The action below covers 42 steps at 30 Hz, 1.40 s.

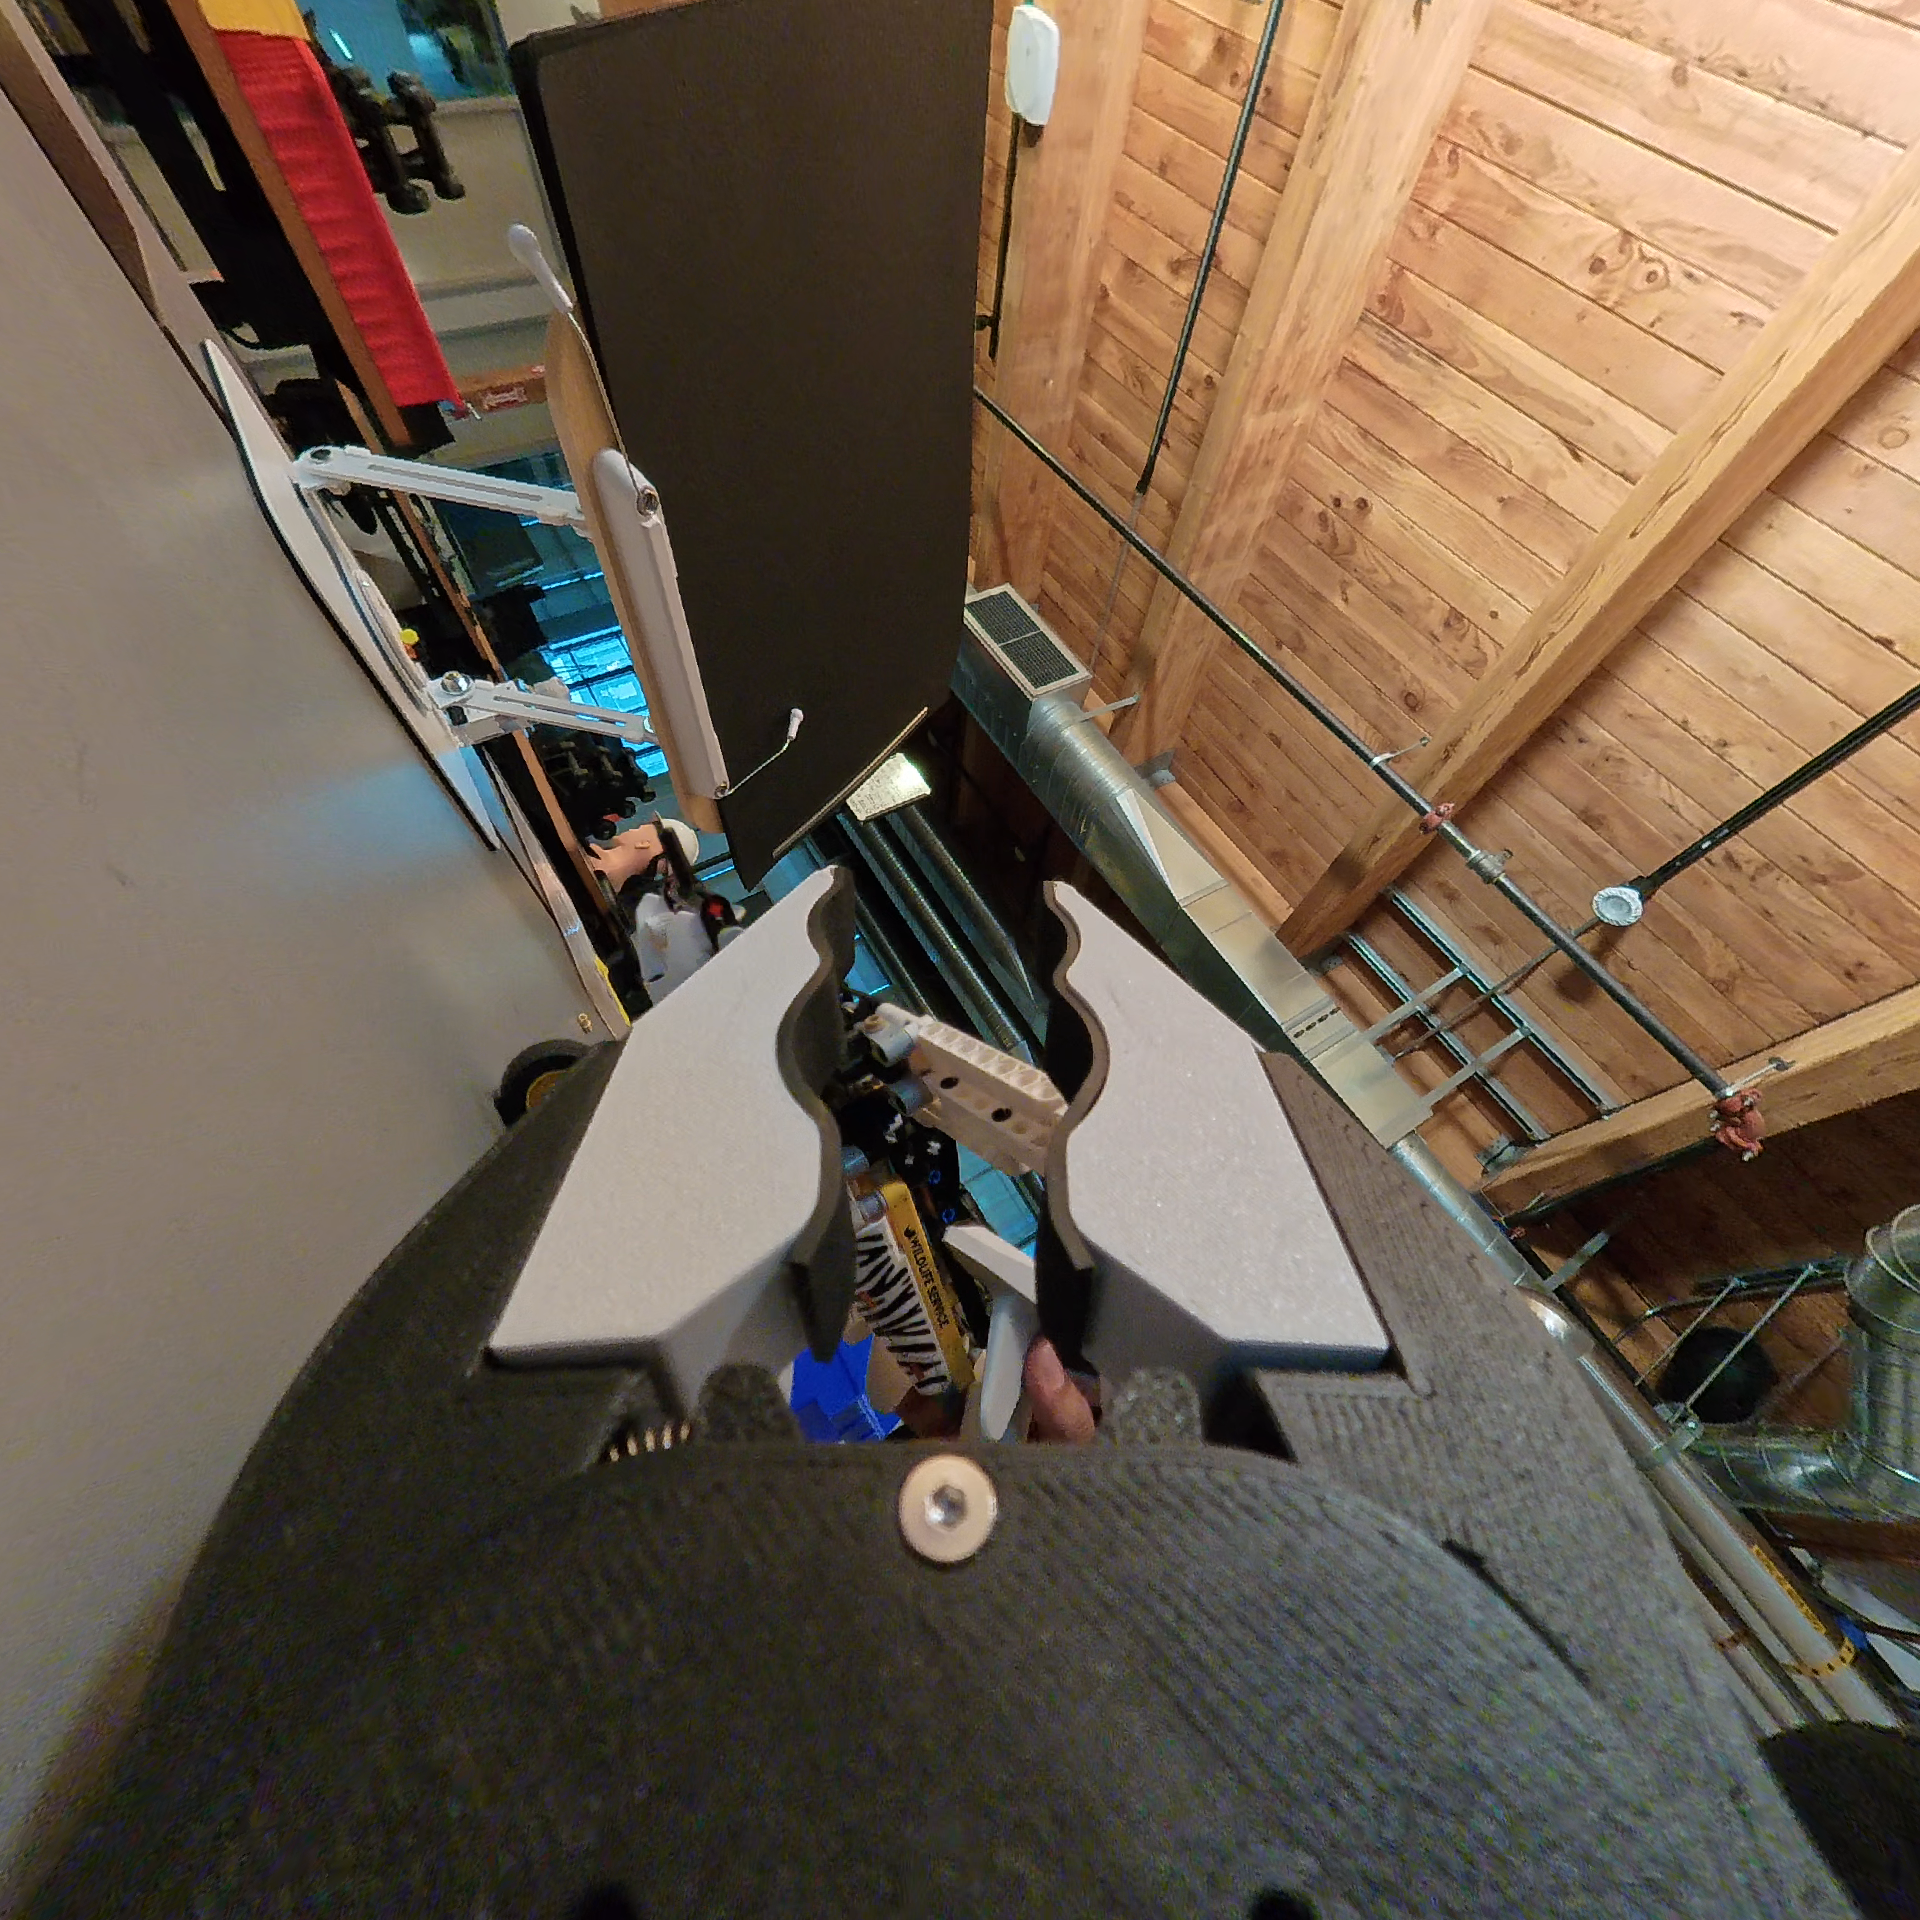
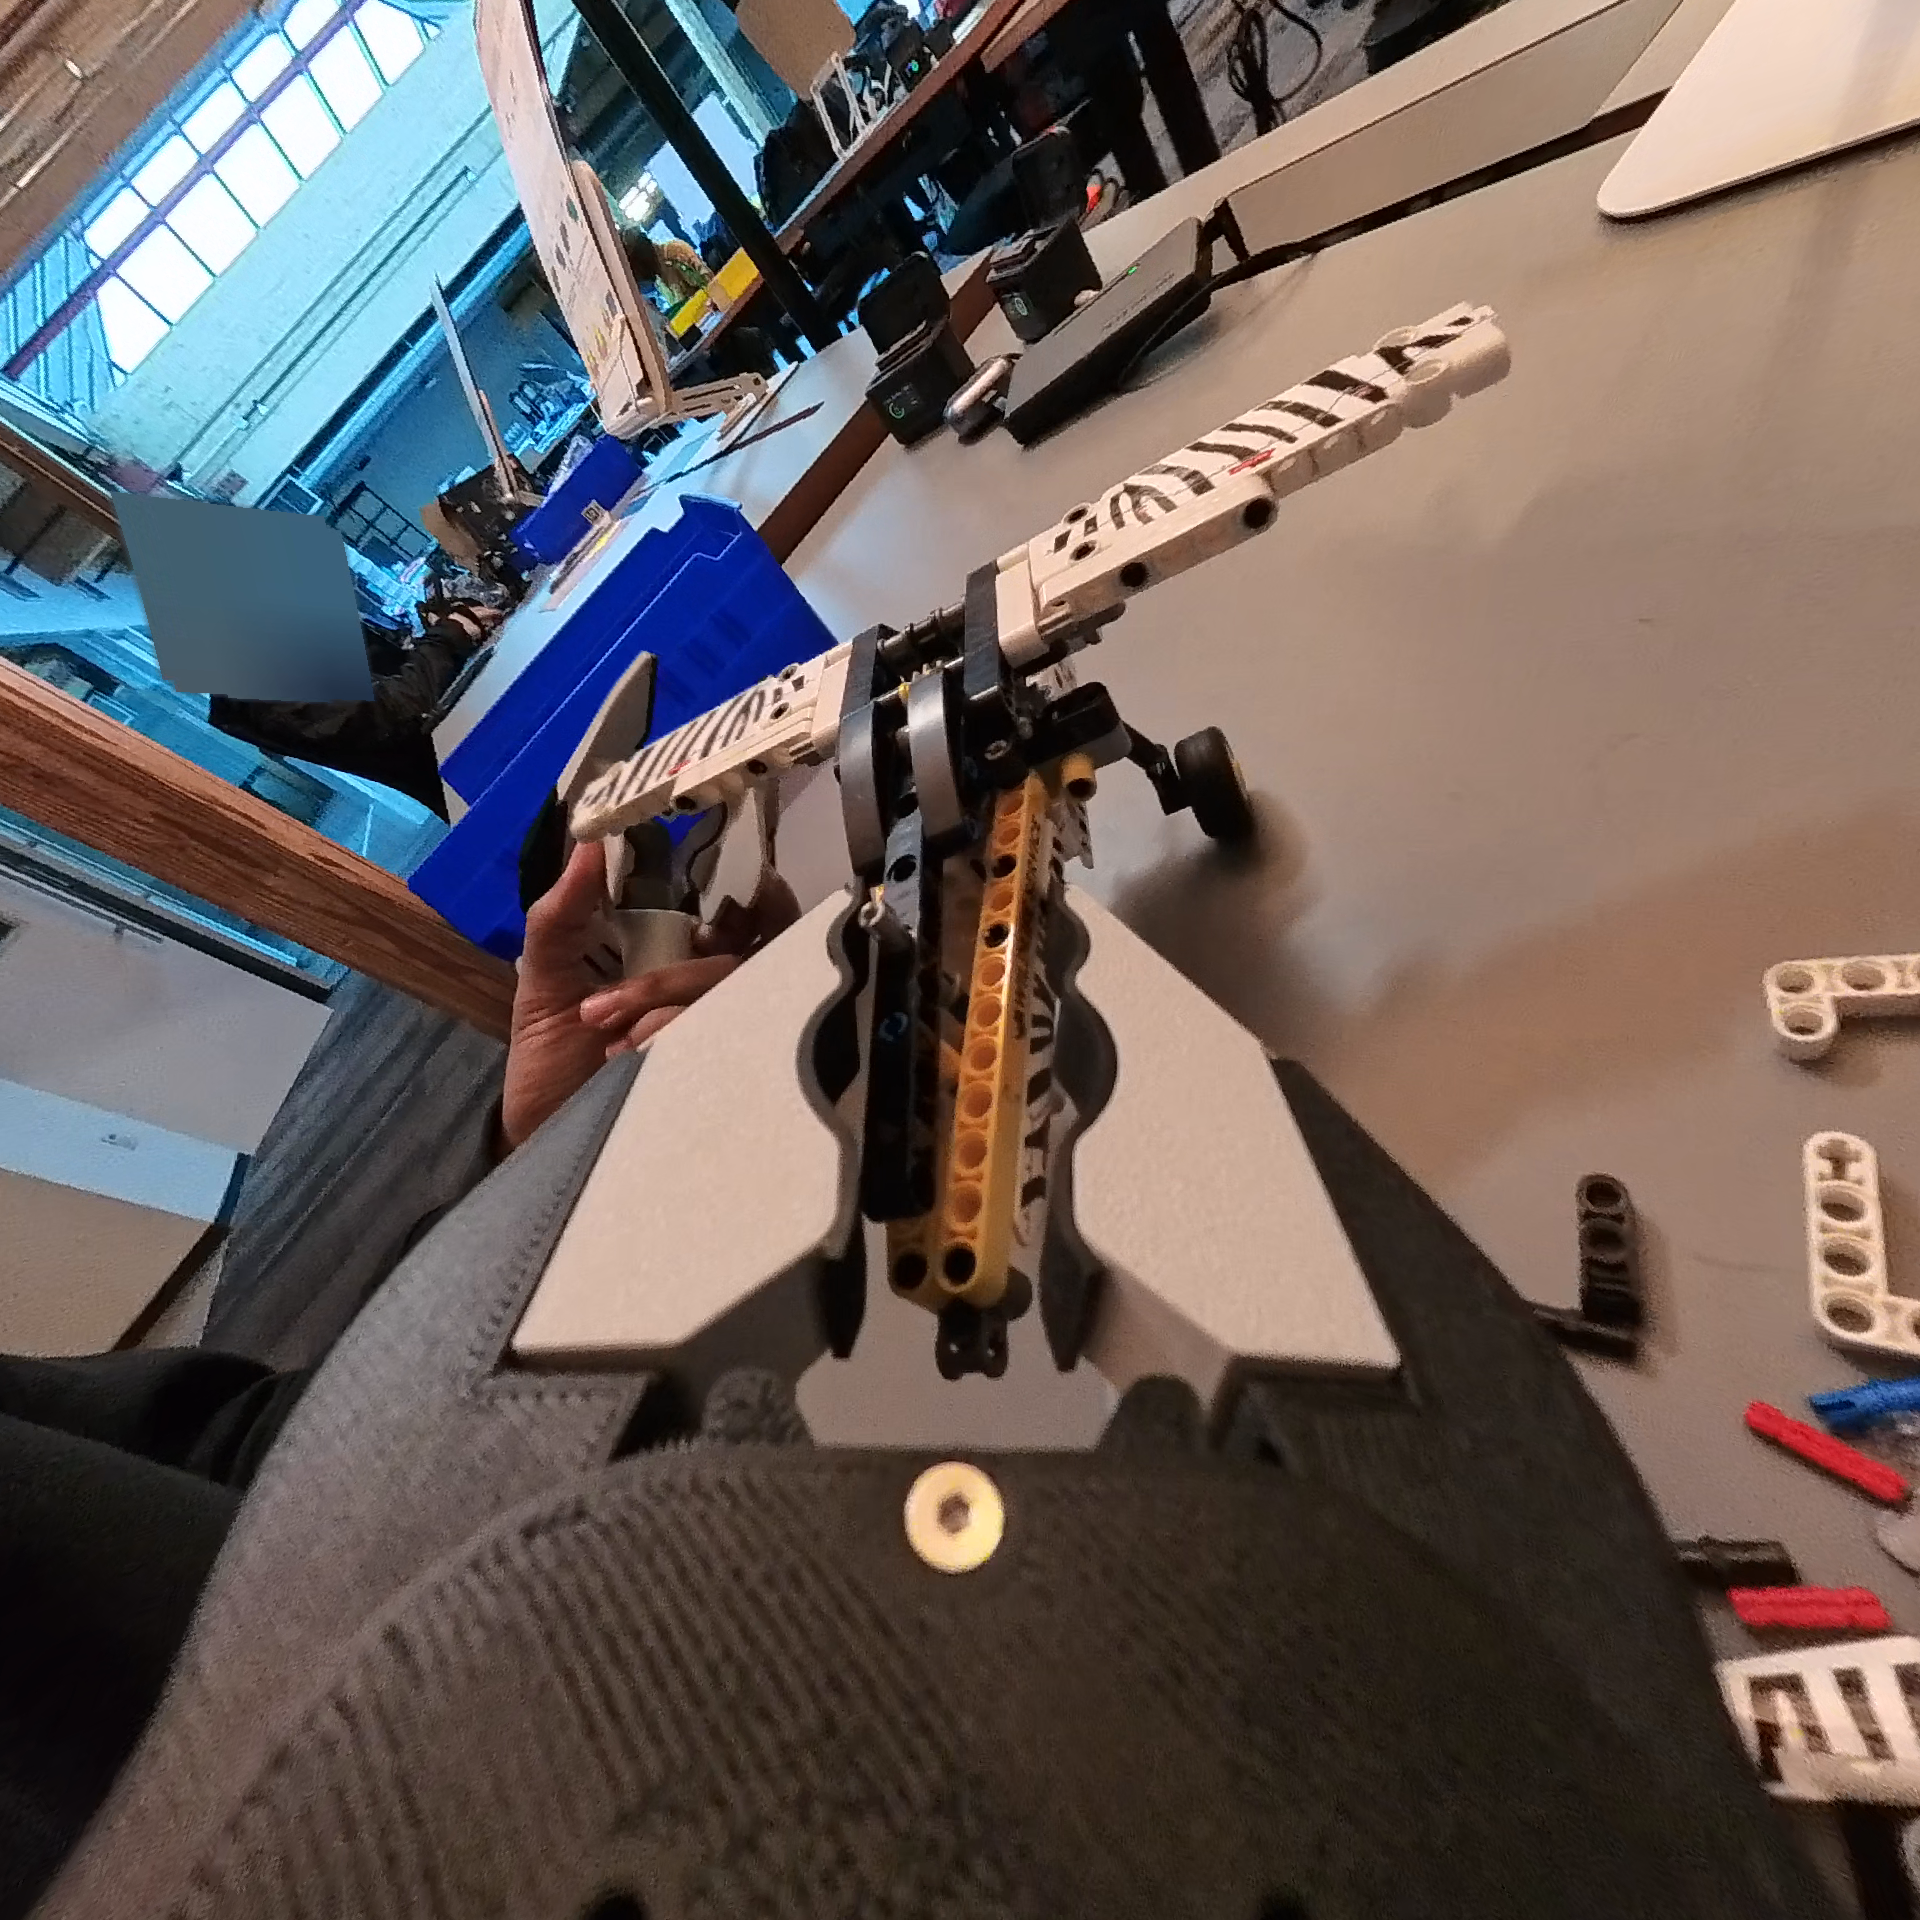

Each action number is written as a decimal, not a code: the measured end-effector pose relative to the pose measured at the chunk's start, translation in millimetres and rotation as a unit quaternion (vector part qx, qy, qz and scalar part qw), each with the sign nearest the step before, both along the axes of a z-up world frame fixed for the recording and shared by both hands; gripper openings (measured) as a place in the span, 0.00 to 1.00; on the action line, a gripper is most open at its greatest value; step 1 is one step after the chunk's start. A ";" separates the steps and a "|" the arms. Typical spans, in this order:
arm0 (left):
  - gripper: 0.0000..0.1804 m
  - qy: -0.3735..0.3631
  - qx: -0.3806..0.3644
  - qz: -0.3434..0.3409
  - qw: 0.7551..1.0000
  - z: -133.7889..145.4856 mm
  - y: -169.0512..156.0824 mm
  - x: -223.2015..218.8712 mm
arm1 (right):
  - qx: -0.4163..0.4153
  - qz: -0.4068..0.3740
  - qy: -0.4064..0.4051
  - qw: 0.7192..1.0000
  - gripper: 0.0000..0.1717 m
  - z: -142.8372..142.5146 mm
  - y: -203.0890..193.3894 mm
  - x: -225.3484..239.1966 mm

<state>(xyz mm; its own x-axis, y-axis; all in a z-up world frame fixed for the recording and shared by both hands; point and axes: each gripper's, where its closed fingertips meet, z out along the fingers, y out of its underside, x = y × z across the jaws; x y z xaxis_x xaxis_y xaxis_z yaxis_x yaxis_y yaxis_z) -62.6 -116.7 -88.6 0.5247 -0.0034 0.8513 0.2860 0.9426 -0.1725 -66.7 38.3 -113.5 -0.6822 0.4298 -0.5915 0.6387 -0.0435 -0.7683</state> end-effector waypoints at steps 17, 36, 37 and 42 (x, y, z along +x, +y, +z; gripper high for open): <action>0.16 -0.001 0.000 -0.002 1.000 -0.3 0.3 -0.2 | -0.035 -0.006 -0.020 0.999 0.18 1.4 14.1 1.1; 0.16 -0.004 0.001 -0.004 1.000 -1.2 0.7 -0.9 | -0.083 -0.019 -0.053 0.995 0.18 3.3 18.6 -6.0; 0.16 -0.004 0.001 -0.004 1.000 -1.3 0.7 -0.9 | -0.085 -0.020 -0.054 0.995 0.18 3.4 19.1 -6.5; 0.16 -0.005 0.001 -0.005 1.000 -1.4 0.9 -0.9 | -0.105 -0.026 -0.068 0.992 0.18 3.7 20.9 -8.7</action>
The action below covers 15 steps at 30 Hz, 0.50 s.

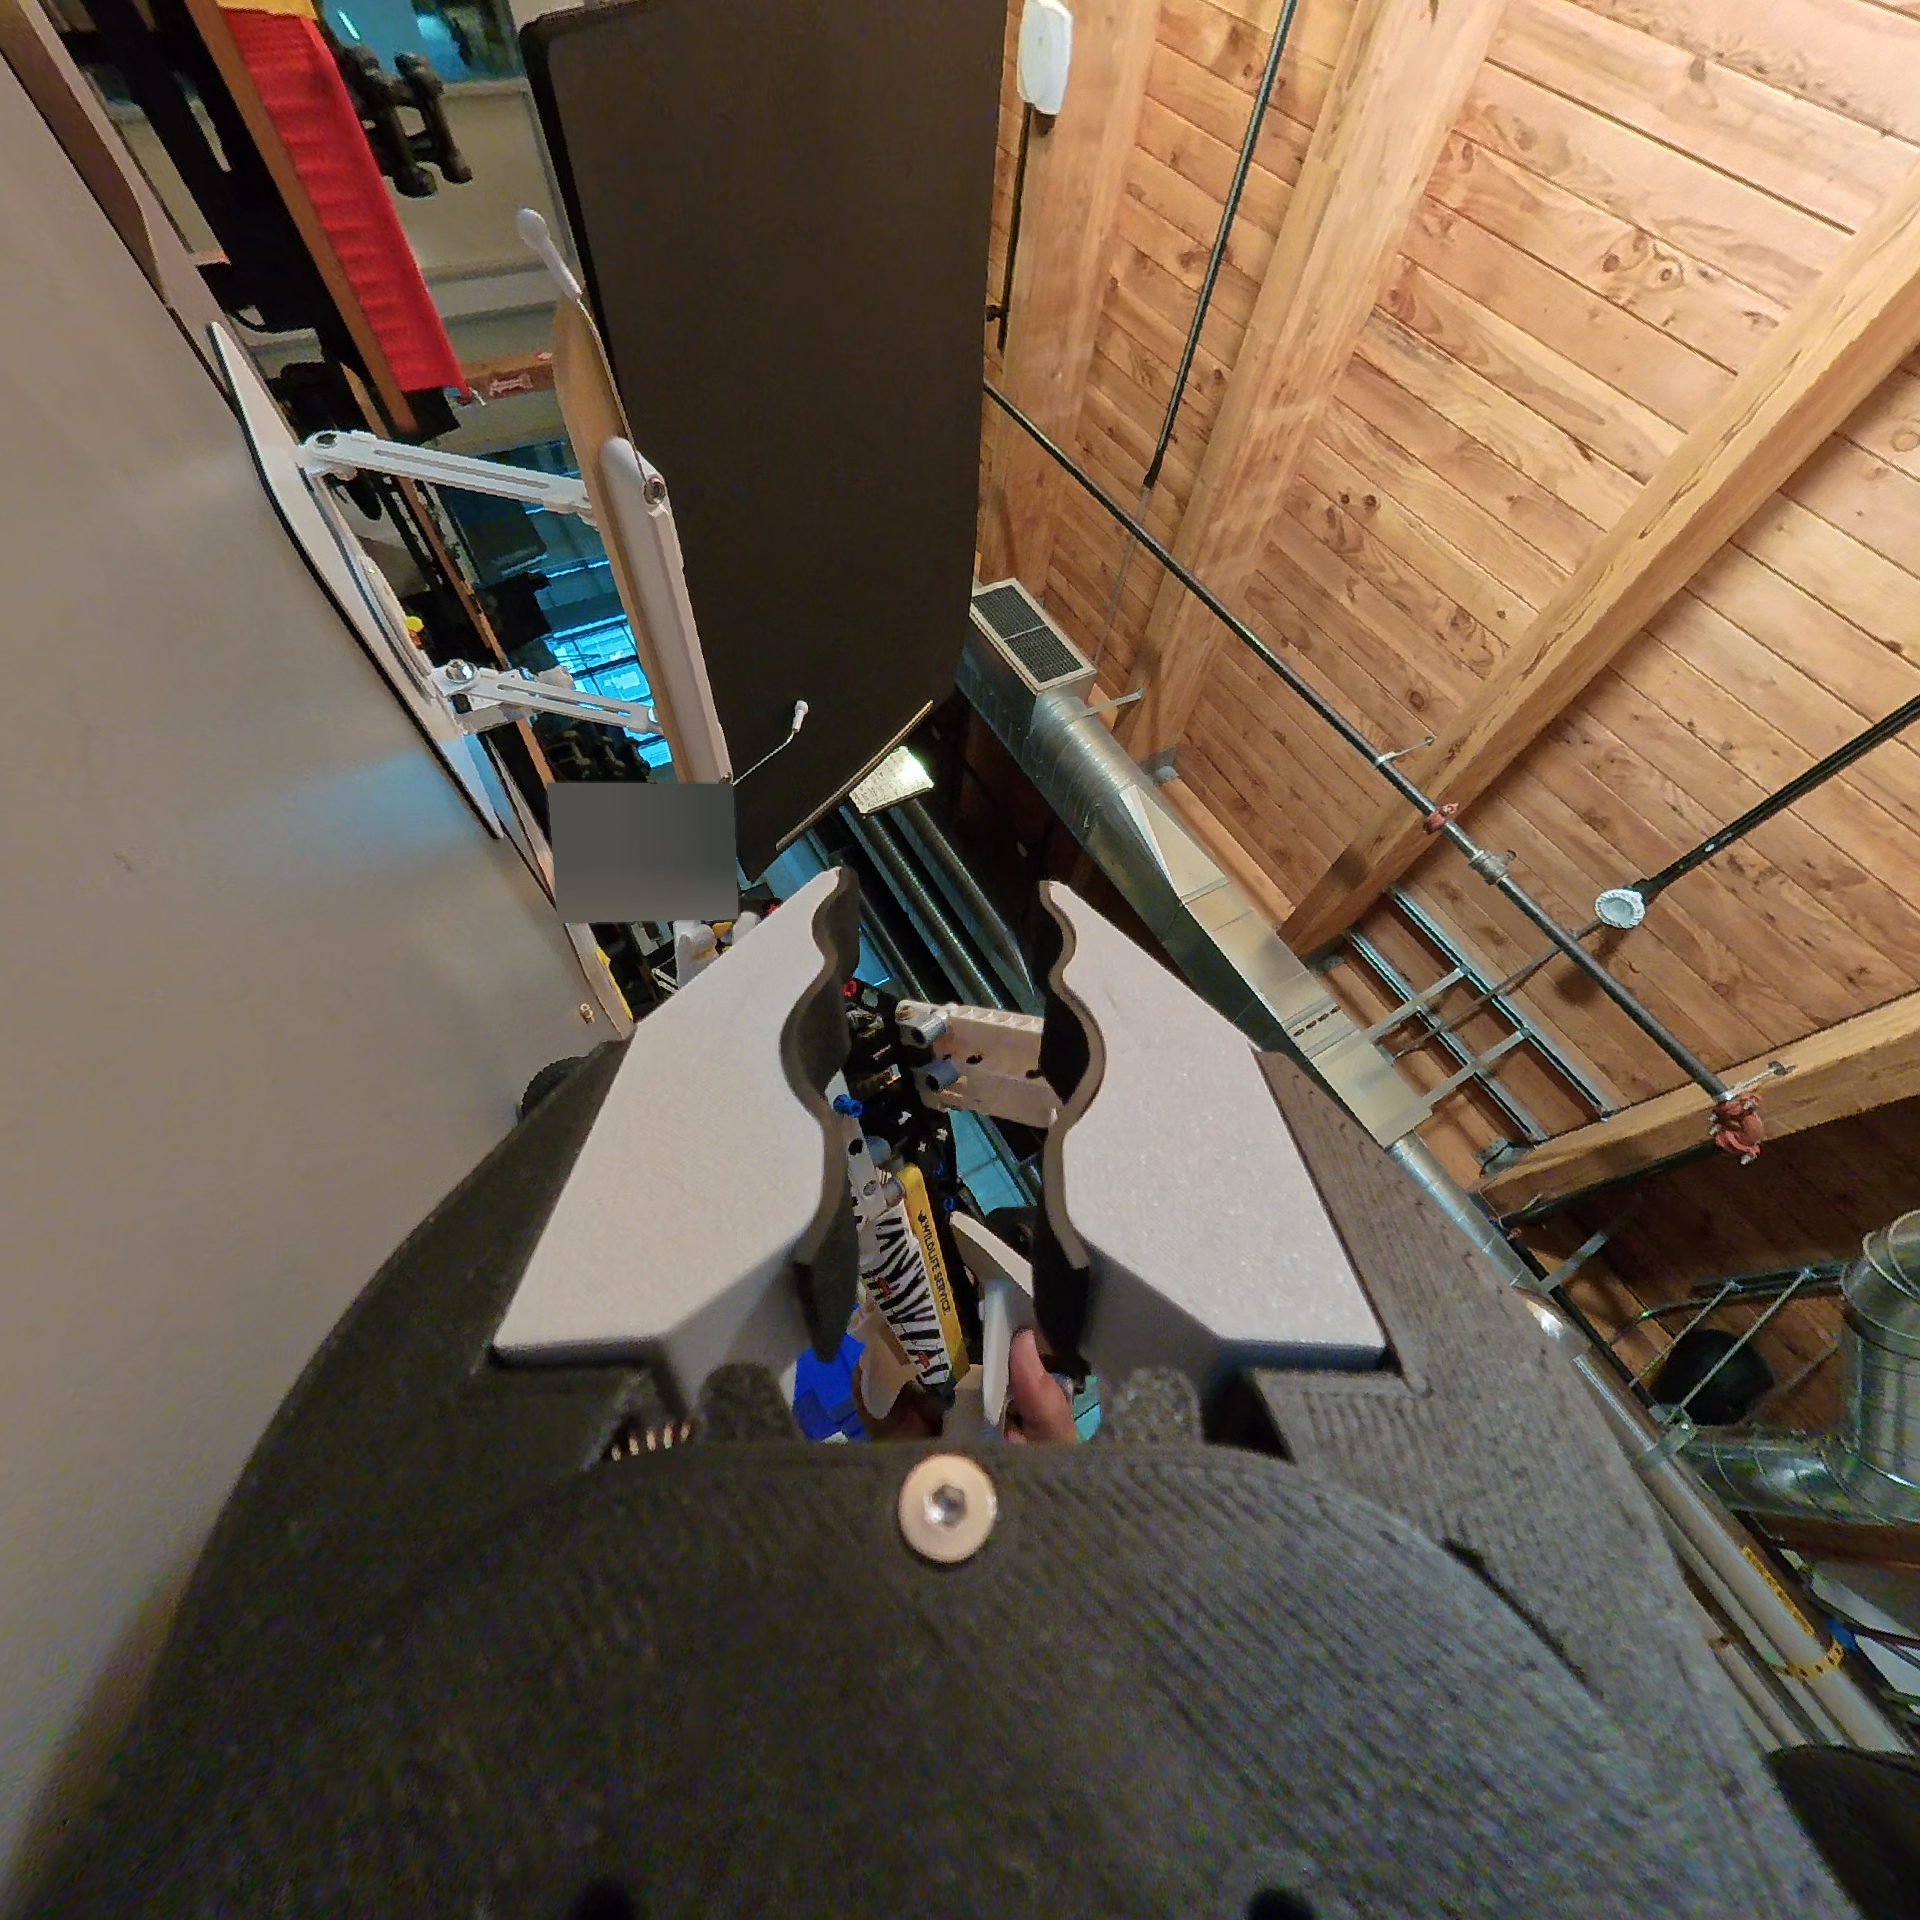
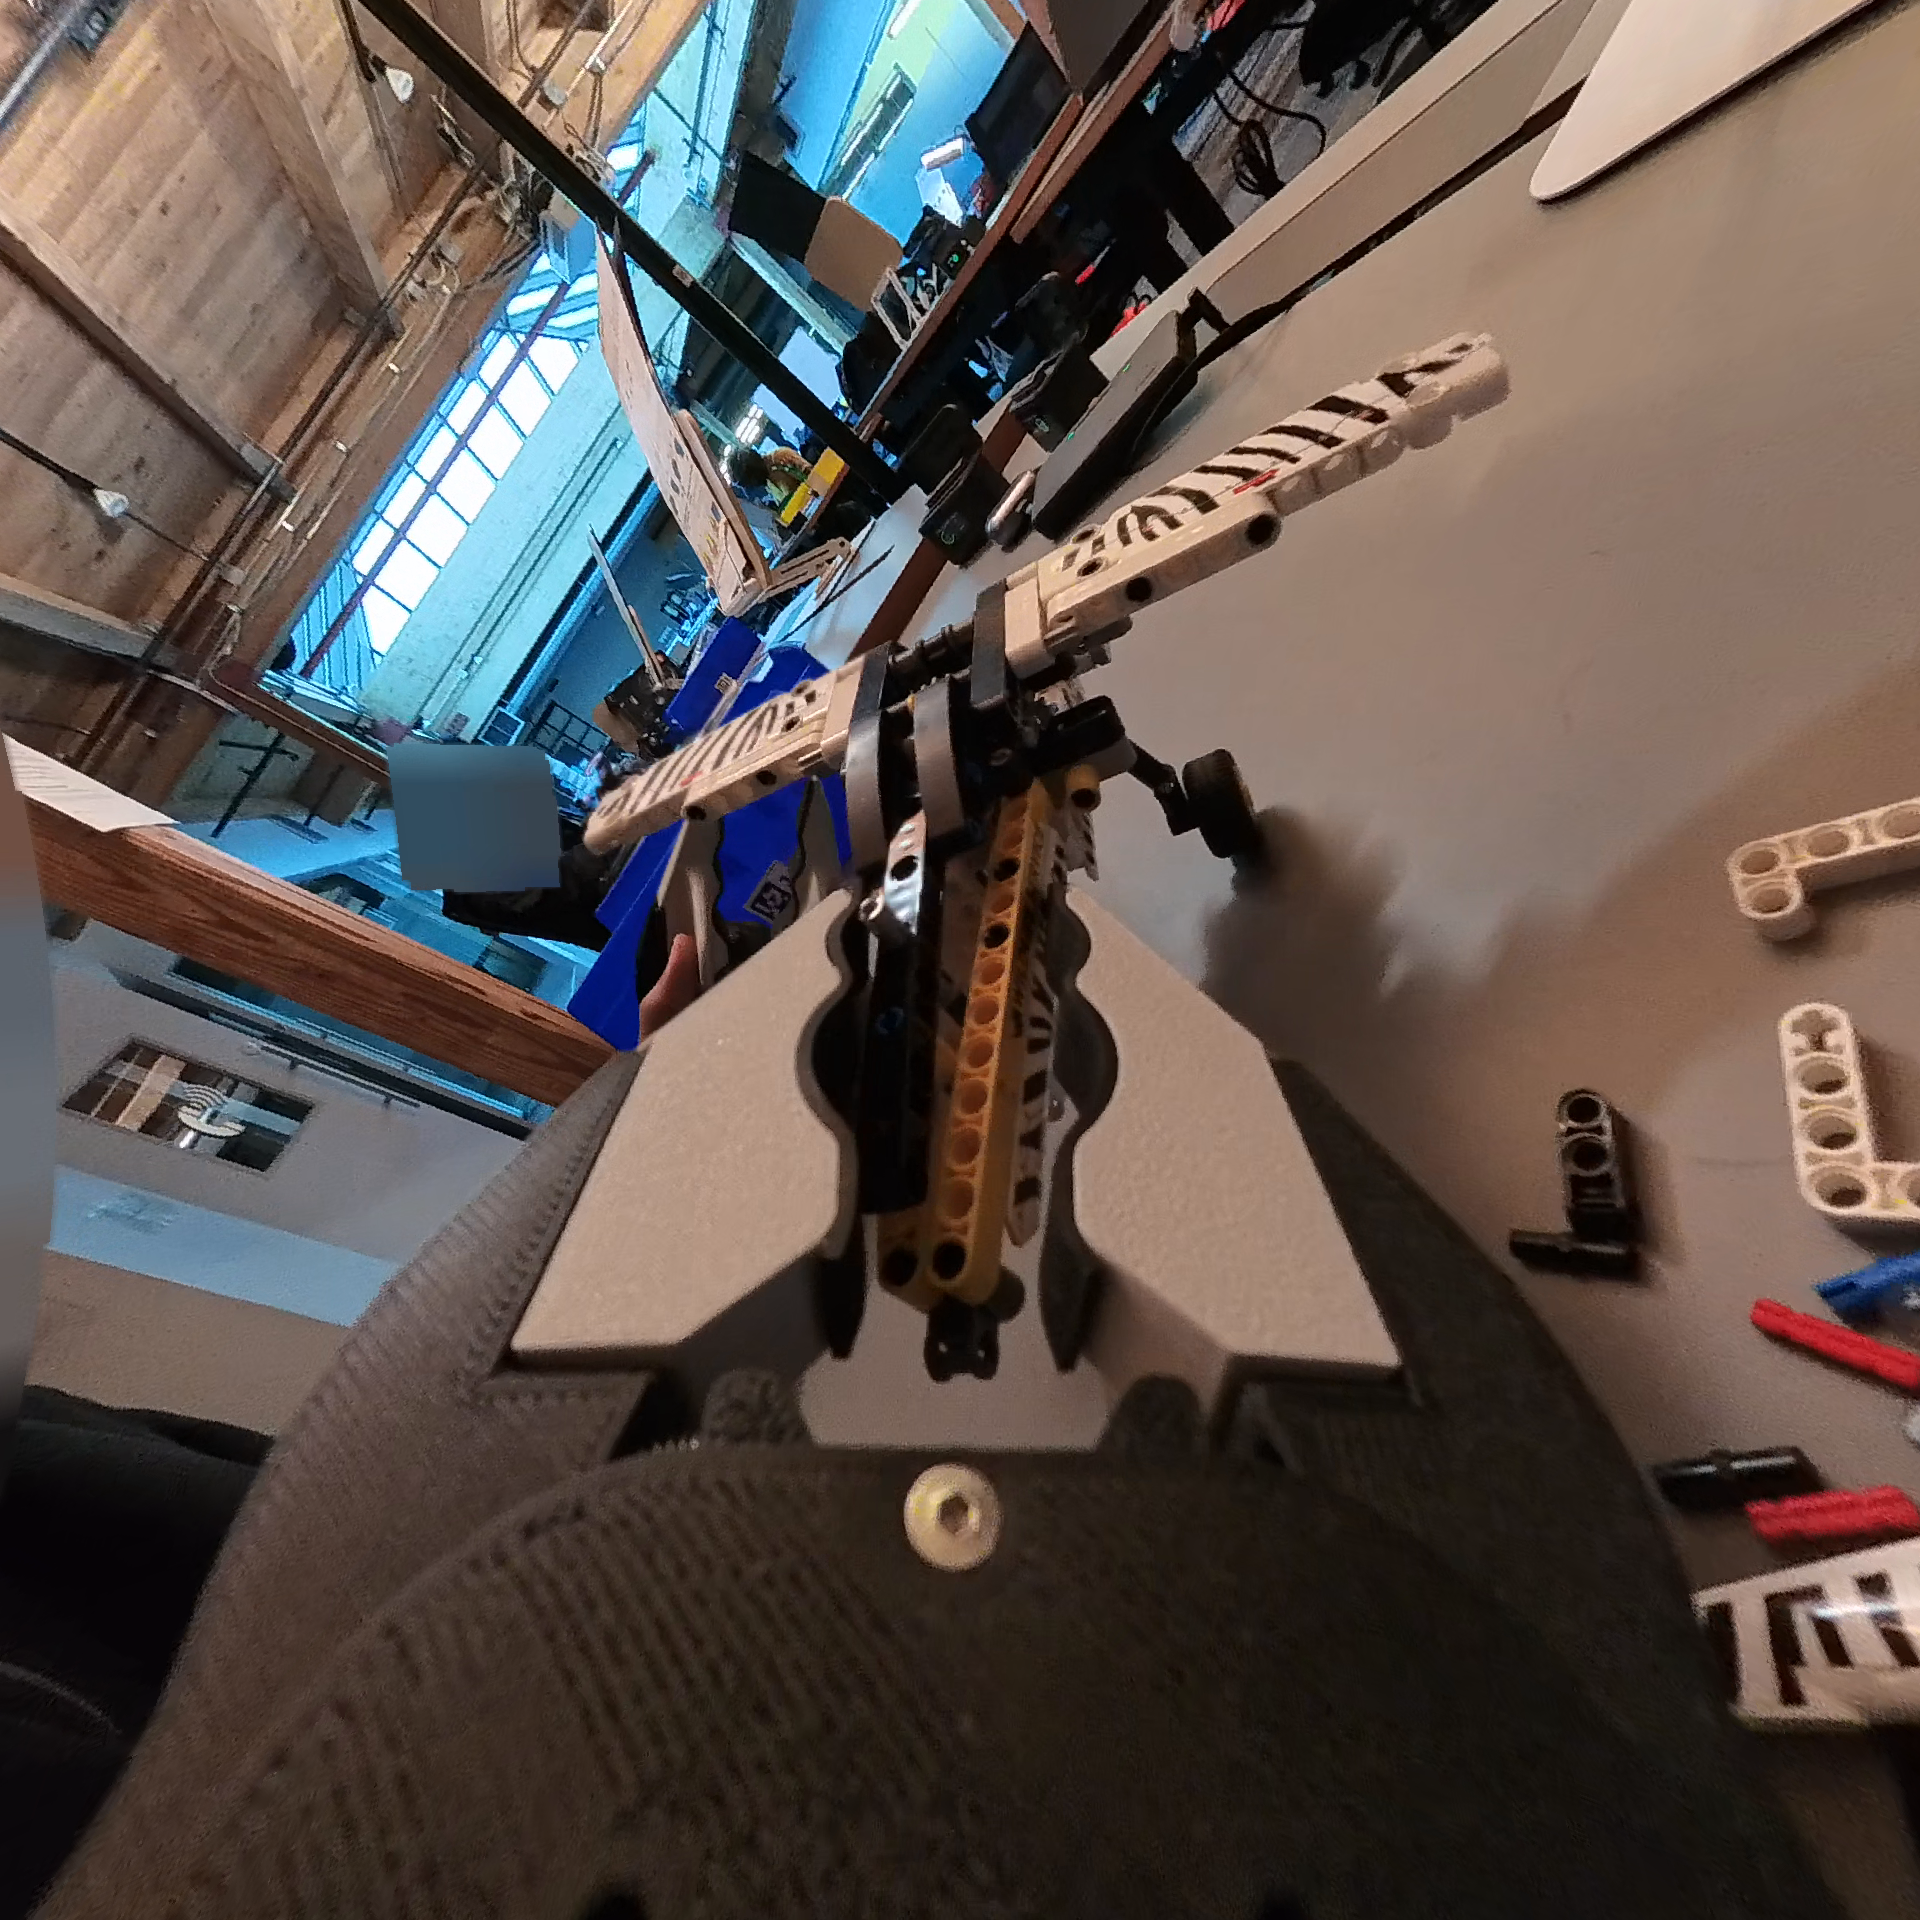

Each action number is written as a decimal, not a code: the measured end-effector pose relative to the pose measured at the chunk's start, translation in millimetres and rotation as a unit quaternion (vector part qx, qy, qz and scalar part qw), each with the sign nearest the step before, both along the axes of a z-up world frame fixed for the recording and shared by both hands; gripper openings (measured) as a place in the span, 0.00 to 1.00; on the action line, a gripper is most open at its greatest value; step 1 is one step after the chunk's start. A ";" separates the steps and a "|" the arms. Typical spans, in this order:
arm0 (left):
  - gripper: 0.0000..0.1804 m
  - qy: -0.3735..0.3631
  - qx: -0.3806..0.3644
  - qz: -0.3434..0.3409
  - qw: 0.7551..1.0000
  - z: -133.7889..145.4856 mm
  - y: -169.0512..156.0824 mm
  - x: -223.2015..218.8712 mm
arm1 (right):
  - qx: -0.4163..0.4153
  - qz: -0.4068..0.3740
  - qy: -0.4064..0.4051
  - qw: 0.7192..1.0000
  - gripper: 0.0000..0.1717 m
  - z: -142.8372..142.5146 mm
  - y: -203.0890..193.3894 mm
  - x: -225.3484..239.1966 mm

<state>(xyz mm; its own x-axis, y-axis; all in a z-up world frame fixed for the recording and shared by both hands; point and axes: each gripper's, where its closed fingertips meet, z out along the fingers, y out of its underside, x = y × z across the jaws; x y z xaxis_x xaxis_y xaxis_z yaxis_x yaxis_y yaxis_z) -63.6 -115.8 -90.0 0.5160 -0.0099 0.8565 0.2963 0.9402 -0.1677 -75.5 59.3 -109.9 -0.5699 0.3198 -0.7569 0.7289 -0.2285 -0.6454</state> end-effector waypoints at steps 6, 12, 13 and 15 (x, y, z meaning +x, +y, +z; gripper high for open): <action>0.16 -0.001 0.000 -0.001 1.000 -0.2 0.3 0.1 | -0.018 -0.006 -0.013 1.000 0.18 0.2 2.4 -1.9; 0.15 -0.001 0.000 -0.001 1.000 -0.5 0.7 0.3 | -0.019 -0.009 -0.009 1.000 0.18 2.0 3.6 -2.7; 0.15 -0.001 0.000 -0.001 1.000 -0.4 0.7 0.3 | -0.016 -0.010 -0.005 1.000 0.18 2.8 3.5 -2.6; 0.15 -0.001 0.000 -0.002 1.000 -0.4 0.7 0.4 | -0.012 -0.011 0.003 1.000 0.19 5.2 3.3 -2.8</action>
<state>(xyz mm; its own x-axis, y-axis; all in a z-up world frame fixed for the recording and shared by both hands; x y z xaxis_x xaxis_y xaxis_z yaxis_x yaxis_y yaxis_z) -63.2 -115.1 -90.4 0.5137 -0.0120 0.8579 0.2997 0.9394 -0.1663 -78.3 62.5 -104.7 -0.5675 0.3136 -0.7613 0.7197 -0.2602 -0.6437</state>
